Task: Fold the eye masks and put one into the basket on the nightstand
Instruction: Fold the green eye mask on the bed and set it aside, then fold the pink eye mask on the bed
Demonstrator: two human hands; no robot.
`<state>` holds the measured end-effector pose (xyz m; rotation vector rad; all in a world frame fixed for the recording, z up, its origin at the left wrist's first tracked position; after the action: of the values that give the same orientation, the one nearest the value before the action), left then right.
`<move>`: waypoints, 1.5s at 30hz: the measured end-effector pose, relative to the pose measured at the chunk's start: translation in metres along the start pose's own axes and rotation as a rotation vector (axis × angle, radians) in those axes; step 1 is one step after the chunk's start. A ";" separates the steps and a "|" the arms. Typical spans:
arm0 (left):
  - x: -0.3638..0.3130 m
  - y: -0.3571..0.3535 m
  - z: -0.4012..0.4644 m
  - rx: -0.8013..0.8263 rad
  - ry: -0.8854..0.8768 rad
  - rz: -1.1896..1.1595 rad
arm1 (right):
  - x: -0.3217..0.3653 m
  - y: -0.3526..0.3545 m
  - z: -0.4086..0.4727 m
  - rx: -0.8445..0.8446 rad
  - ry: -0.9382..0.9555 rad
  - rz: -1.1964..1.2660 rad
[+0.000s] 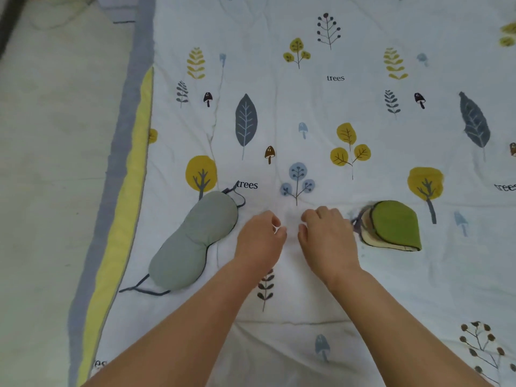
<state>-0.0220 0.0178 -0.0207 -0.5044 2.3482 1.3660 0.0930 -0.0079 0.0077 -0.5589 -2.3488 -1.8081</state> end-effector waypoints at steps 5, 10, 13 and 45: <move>0.053 0.029 -0.006 -0.068 0.097 0.007 | 0.057 -0.026 0.010 0.055 0.124 -0.029; 0.105 0.058 -0.013 -0.152 0.183 0.025 | 0.105 -0.048 0.021 0.095 0.208 -0.029; 0.131 0.069 -0.016 -0.188 0.236 0.117 | 0.127 -0.060 0.029 0.104 0.243 -0.081; 0.105 0.056 0.025 -0.138 0.140 -0.024 | 0.030 -0.045 0.060 0.264 -0.132 0.036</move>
<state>-0.1365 0.0538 -0.0416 -0.6871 2.3584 1.5353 0.0563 0.0457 -0.0395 -0.6966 -2.5895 -1.4532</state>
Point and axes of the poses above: each hand's wrist, its own z-axis towards the middle knuckle, its own y-axis out of the back of the hand, x = y × z, the point moved 9 cm from there along z, towards the middle knuckle, and after that the axes turned 7 degrees about z, right-handed, at the moved point
